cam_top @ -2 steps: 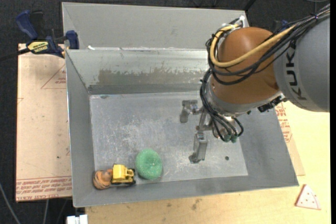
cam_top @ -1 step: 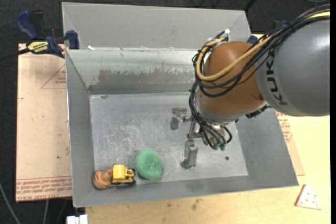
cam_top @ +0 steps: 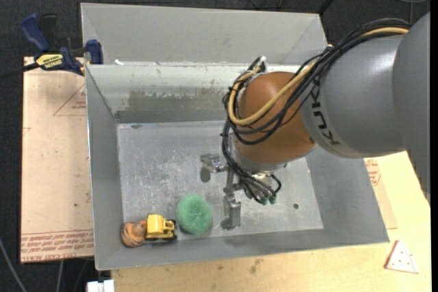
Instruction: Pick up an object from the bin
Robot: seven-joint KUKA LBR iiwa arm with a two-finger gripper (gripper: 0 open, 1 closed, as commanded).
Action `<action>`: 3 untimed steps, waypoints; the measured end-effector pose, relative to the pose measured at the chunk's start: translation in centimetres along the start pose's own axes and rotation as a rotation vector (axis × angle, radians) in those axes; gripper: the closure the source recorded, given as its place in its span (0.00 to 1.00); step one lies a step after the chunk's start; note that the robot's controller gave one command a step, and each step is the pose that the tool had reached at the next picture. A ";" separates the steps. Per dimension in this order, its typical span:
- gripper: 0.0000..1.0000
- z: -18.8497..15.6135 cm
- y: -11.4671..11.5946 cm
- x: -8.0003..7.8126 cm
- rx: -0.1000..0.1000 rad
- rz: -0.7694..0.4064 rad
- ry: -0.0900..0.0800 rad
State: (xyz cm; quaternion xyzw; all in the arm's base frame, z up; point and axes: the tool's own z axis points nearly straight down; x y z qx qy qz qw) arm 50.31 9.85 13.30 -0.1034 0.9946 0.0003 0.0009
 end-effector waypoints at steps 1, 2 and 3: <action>0.00 4.0 2.8 -1.2 0.000 -0.138 0.001; 1.00 6.4 4.7 0.4 -0.002 -0.390 0.003; 1.00 6.4 4.7 0.4 -0.002 -0.390 0.003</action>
Offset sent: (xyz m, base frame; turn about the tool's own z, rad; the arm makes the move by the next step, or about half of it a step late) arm -0.0134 0.0443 -0.0630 -0.3930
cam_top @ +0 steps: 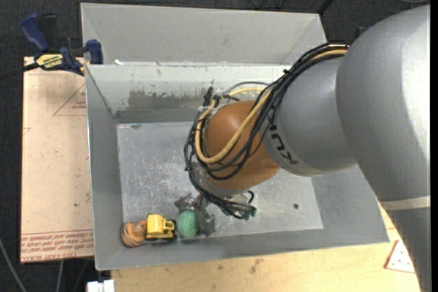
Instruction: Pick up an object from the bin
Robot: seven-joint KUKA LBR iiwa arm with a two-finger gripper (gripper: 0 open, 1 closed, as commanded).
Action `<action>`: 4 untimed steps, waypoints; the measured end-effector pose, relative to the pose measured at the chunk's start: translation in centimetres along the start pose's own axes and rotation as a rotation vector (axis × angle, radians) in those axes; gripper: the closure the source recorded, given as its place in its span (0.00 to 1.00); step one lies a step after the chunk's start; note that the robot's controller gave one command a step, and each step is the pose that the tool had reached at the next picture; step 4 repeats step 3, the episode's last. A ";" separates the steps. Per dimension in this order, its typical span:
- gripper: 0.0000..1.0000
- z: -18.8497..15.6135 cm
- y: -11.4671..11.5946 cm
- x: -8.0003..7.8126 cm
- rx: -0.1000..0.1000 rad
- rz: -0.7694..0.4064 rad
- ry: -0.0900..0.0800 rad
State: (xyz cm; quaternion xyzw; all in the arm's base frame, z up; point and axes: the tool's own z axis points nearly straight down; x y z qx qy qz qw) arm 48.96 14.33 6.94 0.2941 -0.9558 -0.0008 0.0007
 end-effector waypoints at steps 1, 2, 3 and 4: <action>1.00 -12.9 -0.4 -3.5 0.001 -0.028 -0.004; 1.00 -12.9 -0.4 -3.5 0.001 -0.028 -0.004; 1.00 -17.6 -0.5 -4.2 0.000 -0.033 0.001; 1.00 -17.6 -0.5 -4.2 0.000 -0.033 0.001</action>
Offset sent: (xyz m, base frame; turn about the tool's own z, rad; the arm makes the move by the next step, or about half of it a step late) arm 0.0000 0.0000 0.0000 0.0000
